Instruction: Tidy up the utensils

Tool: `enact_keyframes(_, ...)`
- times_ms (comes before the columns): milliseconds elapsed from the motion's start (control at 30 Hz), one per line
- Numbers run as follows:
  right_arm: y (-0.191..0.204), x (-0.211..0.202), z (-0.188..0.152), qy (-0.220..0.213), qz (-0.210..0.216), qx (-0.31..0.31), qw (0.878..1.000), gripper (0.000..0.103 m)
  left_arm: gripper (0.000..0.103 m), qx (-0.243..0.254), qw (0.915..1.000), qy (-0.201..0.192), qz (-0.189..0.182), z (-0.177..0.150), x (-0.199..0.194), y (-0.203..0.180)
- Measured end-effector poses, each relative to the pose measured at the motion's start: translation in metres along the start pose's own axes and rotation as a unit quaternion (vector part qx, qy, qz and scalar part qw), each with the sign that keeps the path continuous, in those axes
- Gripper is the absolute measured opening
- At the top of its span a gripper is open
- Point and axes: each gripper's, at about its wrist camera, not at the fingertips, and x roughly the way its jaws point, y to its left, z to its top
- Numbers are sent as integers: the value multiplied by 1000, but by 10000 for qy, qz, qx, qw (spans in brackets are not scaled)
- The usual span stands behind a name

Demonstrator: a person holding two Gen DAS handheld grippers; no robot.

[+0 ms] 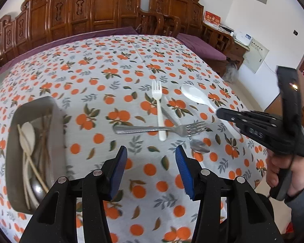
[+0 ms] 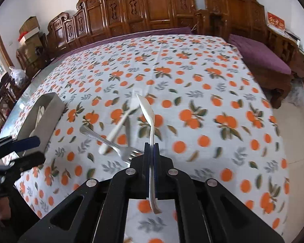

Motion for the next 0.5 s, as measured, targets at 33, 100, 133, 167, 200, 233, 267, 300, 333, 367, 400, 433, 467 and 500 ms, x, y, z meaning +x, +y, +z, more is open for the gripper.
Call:
enact_keyframes(33, -5, -2, -4, -9, -32, 16, 10000, 4, 47, -8, 10000, 18, 1, 1, 4, -2)
enact_keyframes(100, -13, -4, -11, 11, -61, 65, 10000, 4, 47, -47, 10000, 50, -25, 4, 13, -6)
enact_keyframes(133, -20, -4, -17, 29, -110, 110, 9999, 4, 47, -73, 9999, 67, -34, 5, 17, -8)
enact_keyframes(167, -25, -4, -20, 34, -129, 155, 9998, 4, 47, -103, 9999, 84, -43, 7, 21, -11)
enact_keyframes(200, -30, -4, -24, 32, -125, 235, 9996, 4, 47, -136, 9998, 111, -60, 9, 26, -13)
enact_keyframes(233, -34, -4, -27, 22, -121, 297, 9995, 4, 47, -165, 9997, 142, -77, 10, 31, -15)
enact_keyframes(267, -38, -4, -29, 9, -116, 358, 9993, 4, 47, -188, 9996, 166, -88, 11, 34, -17)
enact_keyframes(300, -41, -4, -31, 2, -117, 398, 9991, 4, 47, -206, 9996, 189, -99, 11, 37, -19)
enact_keyframes(333, -44, -4, -33, 8, -123, 404, 9991, 4, 47, -214, 9994, 229, -136, 11, 42, -23)
enact_keyframes(367, -45, -4, -34, 8, -136, 397, 9991, 4, 47, -218, 9993, 265, -151, 10, 44, -26)
enact_keyframes(400, -46, -4, -34, 1, -149, 415, 9990, 4, 47, -212, 9992, 298, -165, 9, 48, -29)
enact_keyframes(433, -49, -3, -34, -4, -120, 470, 9988, 4, 47, -191, 9991, 328, -176, 8, 51, -33)
enact_keyframes(467, -50, -3, -34, 1, -102, 497, 9987, 4, 47, -158, 9991, 366, -175, 7, 55, -38)
enact_keyframes(500, -51, -2, -34, 0, -101, 510, 9986, 4, 47, -127, 9990, 391, -178, 6, 58, -42)
